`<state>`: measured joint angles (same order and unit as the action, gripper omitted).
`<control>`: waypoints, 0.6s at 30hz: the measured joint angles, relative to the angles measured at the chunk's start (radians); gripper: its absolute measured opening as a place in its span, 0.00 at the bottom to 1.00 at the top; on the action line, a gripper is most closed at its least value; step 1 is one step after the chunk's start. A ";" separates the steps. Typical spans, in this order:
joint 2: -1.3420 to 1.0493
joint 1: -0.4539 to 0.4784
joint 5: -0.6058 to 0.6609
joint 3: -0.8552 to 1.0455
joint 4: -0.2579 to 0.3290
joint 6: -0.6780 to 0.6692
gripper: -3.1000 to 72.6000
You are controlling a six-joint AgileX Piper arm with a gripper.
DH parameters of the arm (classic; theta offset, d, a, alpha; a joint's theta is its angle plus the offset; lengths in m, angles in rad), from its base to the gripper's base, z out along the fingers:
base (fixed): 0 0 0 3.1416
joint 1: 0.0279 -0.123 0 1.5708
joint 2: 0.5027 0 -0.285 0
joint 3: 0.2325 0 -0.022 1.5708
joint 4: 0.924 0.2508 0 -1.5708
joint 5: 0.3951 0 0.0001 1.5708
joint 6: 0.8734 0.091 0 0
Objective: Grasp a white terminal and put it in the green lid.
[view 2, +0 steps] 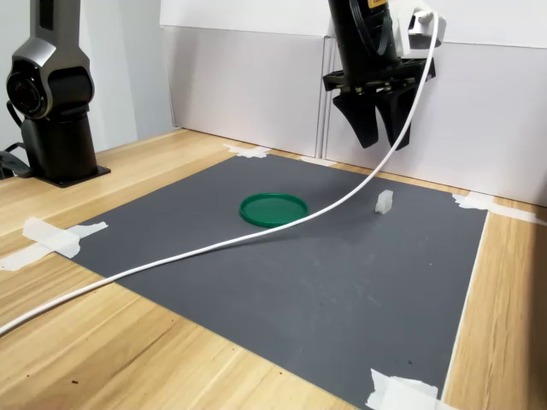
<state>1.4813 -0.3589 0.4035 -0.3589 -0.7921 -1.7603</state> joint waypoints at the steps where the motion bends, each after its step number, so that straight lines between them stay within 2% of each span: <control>1: 0.001 0.000 -0.006 0.000 0.005 0.000 0.70; 6: 0.004 0.000 -0.009 0.000 0.022 0.011 0.70; 18: 0.078 0.000 -0.020 -0.001 0.019 0.004 0.70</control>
<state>1.5593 -0.3589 0.3840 -0.3598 -0.7729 -1.7562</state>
